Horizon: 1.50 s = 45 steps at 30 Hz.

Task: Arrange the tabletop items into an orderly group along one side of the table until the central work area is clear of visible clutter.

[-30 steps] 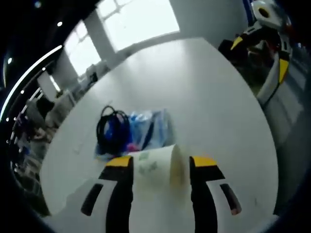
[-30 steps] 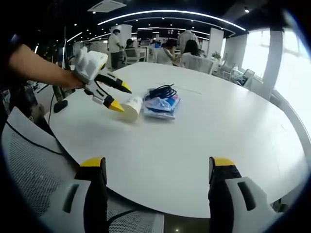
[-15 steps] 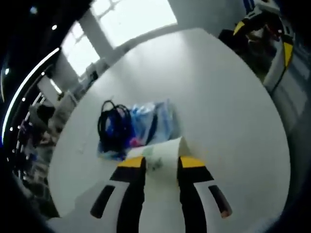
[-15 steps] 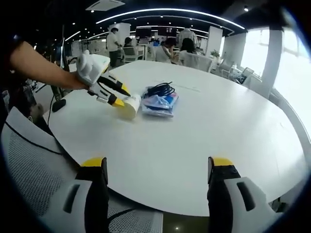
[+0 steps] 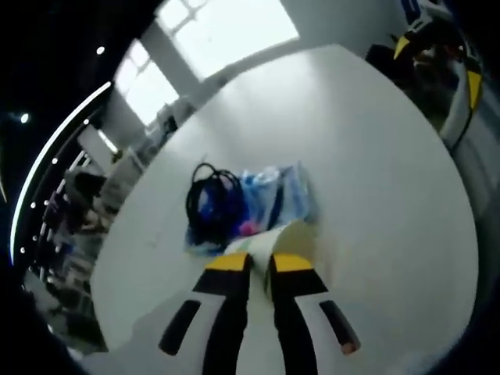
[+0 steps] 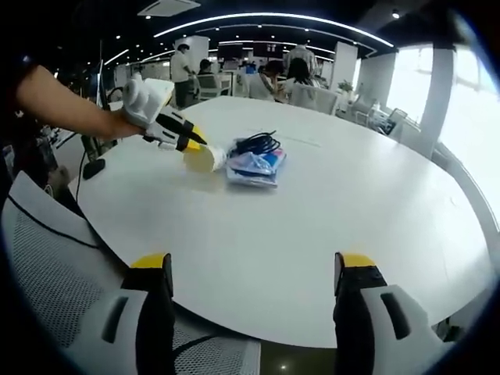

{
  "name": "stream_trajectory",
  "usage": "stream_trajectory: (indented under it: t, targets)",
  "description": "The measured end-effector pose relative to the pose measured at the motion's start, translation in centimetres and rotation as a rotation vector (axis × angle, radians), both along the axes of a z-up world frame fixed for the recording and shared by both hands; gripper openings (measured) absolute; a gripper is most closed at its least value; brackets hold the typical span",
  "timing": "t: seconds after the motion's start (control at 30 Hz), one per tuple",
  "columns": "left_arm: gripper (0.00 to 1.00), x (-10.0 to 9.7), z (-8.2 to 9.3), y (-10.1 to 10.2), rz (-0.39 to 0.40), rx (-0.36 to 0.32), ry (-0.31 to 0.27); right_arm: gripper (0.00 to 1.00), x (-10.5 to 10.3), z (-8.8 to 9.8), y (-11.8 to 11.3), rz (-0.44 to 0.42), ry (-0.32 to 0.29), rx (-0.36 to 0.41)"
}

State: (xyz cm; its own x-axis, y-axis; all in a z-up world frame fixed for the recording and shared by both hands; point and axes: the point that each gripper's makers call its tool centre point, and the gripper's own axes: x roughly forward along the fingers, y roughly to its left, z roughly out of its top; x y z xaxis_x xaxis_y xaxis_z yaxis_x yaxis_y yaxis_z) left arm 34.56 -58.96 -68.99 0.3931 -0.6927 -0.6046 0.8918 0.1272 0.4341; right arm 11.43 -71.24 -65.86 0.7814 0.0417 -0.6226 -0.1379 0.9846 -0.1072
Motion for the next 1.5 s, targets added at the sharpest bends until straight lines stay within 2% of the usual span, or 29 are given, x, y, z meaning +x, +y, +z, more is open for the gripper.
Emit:
stream_trajectory:
  t: [0.3, 0.73, 1.17, 1.5]
  targets:
    - [0.00, 1.5, 0.7, 1.1, 0.063, -0.023, 0.038, 0.84, 0.1, 0.0, -0.1, 0.003, 0.002, -0.006]
    - [0.00, 2.9, 1.2, 3.9, 0.169, -0.043, 0.119, 0.84, 0.1, 0.0, 0.0, 0.010, 0.007, -0.013]
    - [0.00, 4.1, 0.7, 6.2, 0.231, 0.025, 0.184, 0.84, 0.1, -0.2, 0.1, 0.018, 0.018, -0.014]
    - [0.00, 5.7, 0.8, 8.0, 0.289, 0.068, 0.197, 0.84, 0.1, -0.3, 0.1, 0.015, 0.020, -0.016]
